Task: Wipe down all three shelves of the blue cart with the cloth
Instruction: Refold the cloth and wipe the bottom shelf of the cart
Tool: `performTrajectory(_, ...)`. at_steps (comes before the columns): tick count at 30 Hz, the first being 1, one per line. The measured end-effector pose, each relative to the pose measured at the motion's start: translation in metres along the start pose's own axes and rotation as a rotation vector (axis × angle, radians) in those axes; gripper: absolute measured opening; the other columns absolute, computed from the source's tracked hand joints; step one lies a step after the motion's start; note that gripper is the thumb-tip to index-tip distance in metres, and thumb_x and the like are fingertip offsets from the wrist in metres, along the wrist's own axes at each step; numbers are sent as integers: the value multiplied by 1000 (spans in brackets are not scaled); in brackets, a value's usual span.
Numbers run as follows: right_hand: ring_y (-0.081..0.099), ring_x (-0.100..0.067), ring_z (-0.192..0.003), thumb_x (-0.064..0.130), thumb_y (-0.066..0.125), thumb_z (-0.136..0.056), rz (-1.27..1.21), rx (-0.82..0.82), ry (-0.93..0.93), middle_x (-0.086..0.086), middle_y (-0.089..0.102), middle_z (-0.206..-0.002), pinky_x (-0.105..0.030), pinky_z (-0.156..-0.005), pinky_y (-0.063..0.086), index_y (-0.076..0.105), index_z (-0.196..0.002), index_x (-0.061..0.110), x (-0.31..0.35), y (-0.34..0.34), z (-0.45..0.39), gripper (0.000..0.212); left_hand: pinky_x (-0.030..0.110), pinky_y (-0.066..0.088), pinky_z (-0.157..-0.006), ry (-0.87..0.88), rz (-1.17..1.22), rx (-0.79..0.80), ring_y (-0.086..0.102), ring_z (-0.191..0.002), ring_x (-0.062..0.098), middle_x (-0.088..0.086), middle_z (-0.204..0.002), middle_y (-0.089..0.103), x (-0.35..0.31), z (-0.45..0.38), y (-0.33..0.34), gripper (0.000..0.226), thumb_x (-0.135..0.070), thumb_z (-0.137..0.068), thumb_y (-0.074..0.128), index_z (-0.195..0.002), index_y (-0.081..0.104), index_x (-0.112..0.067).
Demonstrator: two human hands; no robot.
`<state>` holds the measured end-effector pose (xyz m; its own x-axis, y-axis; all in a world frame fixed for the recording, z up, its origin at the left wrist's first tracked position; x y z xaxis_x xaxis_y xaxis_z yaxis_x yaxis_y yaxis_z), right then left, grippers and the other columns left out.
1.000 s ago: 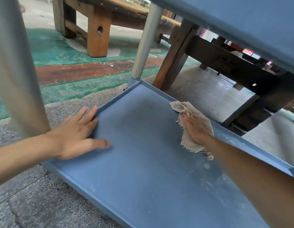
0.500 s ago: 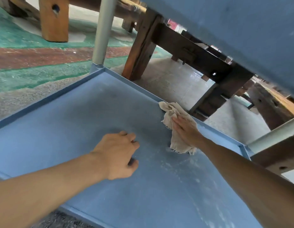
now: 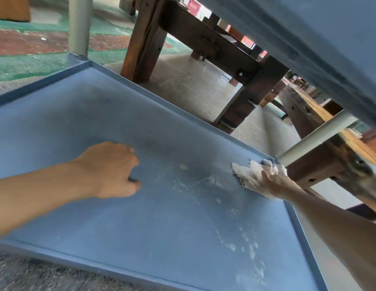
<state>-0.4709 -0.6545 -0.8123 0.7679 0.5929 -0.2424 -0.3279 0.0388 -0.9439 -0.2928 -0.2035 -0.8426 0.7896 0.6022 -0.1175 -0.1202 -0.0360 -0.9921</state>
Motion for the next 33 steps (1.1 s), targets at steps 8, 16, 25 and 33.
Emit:
performTrajectory(8, 78, -29, -73, 36, 41, -102, -160, 113, 166, -15, 76, -94, -32, -72, 62, 64, -99, -1, -17, -13, 23, 43, 31, 47, -97, 45, -85, 18, 57, -118, 18, -6, -124, 59, 1, -5, 0, 52, -59, -87, 40, -121, 63, -27)
performTrajectory(16, 44, -12, -44, 14, 56, -94, -223, 551, 170, -7, 60, -57, -21, -51, 32, 72, -74, 2, -31, 4, 60, 28, 33, 49, -95, 77, -100, 44, 57, -117, 19, -6, -125, 55, 2, 5, 6, 74, -66, -67, 28, -121, 61, -27)
performTrajectory(25, 29, -26, -152, 42, 25, -110, -481, -137, -43, -4, 33, -166, -40, -123, 20, 41, -155, 22, 3, 70, 75, 52, 21, 33, -106, 138, -12, 30, 43, -136, 11, -14, -151, 40, 15, 16, 4, 70, -63, -85, 49, -147, 44, -30)
performTrajectory(33, 31, -32, -146, 32, 17, -104, -637, -133, 127, -11, 35, -159, -55, -120, 19, 37, -147, 16, 115, 48, 73, 50, 30, 37, -108, 64, 170, 83, 48, -132, 13, -12, -144, 50, 12, 18, -5, 86, -71, -63, 36, -128, 64, -23)
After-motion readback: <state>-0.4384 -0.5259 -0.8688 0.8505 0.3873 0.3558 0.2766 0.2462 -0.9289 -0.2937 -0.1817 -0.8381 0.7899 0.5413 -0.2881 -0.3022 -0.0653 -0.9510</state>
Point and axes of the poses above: each hand's wrist, its own z-axis away from the middle knuckle, its own y-axis out of the palm, x = y × z, the point moved 3 cm from there along -z, towards the middle knuckle
